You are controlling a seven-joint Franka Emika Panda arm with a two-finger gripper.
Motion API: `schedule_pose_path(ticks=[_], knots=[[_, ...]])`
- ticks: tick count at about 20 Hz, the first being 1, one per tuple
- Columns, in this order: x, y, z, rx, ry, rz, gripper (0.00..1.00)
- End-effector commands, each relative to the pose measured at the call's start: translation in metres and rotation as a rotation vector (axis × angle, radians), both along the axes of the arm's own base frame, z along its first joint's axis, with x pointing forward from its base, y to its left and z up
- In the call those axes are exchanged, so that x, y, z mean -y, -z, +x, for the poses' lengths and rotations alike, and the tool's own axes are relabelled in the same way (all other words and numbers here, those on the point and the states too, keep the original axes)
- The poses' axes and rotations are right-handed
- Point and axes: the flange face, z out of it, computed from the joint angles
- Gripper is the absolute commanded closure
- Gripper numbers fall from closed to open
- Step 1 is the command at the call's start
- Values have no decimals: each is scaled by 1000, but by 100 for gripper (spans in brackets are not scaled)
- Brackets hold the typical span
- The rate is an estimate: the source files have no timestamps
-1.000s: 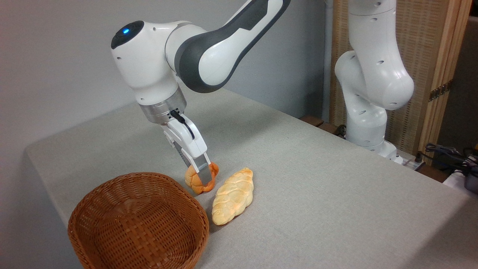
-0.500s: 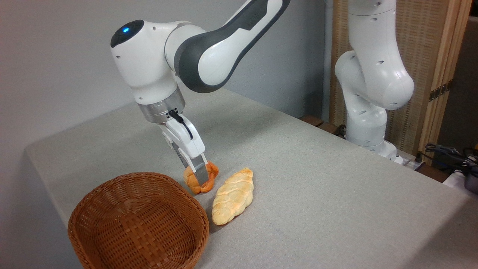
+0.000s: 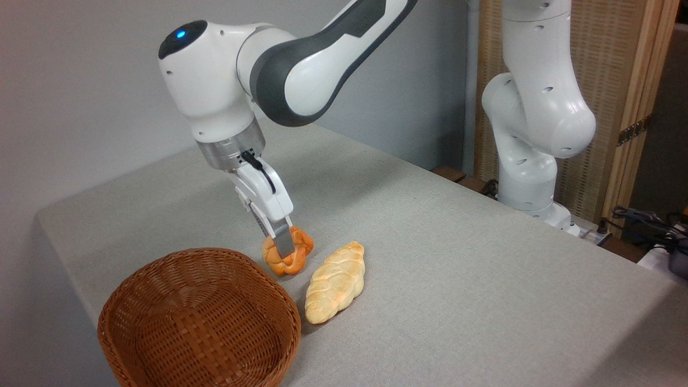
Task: Put bread into the basket
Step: 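Lift the roll and carry it over the wicker basket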
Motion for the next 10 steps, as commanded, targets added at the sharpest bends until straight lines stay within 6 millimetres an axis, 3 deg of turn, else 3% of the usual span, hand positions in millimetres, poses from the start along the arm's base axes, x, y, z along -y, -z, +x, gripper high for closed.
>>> schedule_pose_path(ticks=[1, 5, 7, 10], knots=[[1, -34, -14, 3, 33, -16, 71], [2, -63, -11, 72, 28, -39, 71], [0, -85, -2, 138, 18, -60, 68], [-2, -99, 14, 269, -13, -106, 66]])
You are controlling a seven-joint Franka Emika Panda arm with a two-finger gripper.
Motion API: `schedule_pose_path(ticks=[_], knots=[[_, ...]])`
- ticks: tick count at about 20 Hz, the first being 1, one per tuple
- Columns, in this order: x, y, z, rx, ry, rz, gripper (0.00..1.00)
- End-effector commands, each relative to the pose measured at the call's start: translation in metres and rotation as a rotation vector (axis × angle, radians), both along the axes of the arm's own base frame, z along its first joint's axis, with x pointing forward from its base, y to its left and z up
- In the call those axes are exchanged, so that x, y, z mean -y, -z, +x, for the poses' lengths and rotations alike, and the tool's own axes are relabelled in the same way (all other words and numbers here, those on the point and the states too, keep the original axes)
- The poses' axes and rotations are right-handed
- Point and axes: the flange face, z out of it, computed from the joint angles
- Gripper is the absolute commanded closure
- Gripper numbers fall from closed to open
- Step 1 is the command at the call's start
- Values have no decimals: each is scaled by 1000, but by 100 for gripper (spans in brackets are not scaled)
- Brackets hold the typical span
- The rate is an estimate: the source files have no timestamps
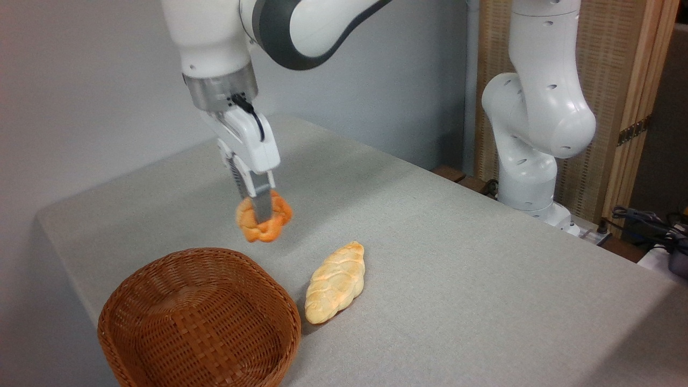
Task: Put bread into the basket
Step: 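Lift the roll and carry it over the wicker basket, then open the gripper to drop the roll into the basket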
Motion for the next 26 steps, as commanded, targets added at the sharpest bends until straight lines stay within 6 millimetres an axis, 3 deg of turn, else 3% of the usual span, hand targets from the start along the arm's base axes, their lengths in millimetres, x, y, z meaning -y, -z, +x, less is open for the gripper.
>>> schedule_pose_path(ticks=[1, 3, 5, 11, 21, 23, 26], knots=[[-5, -16, 22, 154, -23, -56, 59], [-5, -8, 34, 197, -33, -59, 54], [-5, -1, 44, 241, -55, -70, 0], [0, 23, 58, 259, -60, -66, 0], [3, 27, 55, 245, -56, -64, 0], [1, 17, 54, 258, -60, -68, 0], [-16, -12, 44, 271, -104, -78, 0]])
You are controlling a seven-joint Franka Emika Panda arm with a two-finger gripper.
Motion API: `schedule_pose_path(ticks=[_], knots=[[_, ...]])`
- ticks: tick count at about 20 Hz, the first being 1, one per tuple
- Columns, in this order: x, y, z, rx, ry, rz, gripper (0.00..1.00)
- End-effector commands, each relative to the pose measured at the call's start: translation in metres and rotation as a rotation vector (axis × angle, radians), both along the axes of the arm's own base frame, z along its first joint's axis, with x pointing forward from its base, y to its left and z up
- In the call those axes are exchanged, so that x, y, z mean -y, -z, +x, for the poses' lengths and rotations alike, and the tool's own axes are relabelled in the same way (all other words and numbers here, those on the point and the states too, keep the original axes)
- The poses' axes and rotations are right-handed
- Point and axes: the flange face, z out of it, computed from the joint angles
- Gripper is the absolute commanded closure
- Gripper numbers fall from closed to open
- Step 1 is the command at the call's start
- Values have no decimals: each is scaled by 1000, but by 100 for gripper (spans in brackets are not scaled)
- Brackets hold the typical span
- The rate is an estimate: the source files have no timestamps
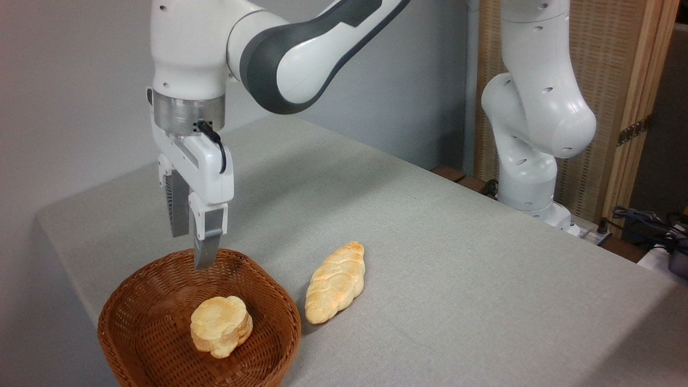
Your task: Put bread into the basket
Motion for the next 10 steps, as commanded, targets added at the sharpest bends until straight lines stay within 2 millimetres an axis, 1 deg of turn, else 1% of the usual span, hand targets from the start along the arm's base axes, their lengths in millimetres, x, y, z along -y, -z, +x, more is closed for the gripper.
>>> schedule_pose_path(ticks=[1, 3, 5, 7, 10], knots=[[-29, -40, -17, -5, -62, -24, 0], [-34, -48, -30, -66, -54, -19, 0], [-38, -55, -39, -100, -54, -18, 0], [-39, -51, -50, -180, -42, -8, 0], [-42, -49, -51, -185, -22, 56, 0]])
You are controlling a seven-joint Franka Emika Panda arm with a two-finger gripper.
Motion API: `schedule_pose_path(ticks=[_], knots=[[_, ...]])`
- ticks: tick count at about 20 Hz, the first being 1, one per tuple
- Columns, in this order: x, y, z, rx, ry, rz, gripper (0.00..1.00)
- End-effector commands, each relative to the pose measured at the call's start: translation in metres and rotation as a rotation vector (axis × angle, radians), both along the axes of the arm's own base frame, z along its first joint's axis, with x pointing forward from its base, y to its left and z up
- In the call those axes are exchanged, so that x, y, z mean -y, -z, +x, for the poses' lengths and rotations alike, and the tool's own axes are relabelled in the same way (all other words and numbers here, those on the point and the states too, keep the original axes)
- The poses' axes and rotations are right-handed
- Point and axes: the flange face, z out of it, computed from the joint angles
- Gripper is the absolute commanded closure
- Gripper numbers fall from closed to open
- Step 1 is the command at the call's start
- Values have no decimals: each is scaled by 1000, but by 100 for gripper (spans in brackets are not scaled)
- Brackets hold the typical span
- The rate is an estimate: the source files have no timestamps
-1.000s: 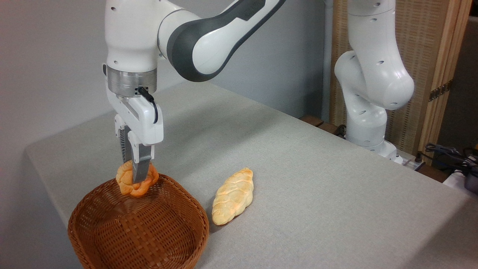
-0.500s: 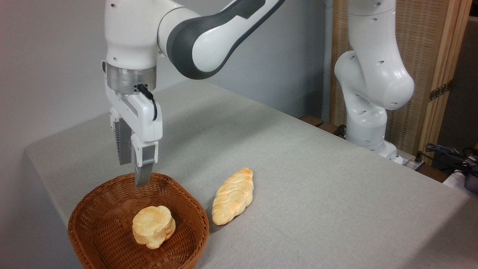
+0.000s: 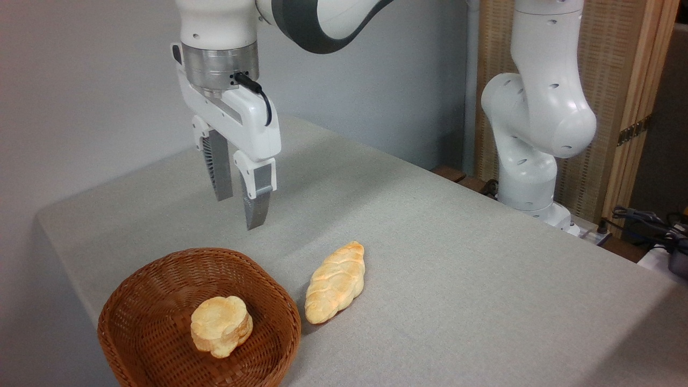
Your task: Put bread into the basket
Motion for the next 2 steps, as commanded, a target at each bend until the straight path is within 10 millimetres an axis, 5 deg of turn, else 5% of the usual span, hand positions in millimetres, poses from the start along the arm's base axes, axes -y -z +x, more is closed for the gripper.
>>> schedule_pose_path(ticks=[1, 2], knots=[[-4, 4, -4, -23, 19, 72, 0], [-3, 4, -4, -25, 19, 74, 0]])
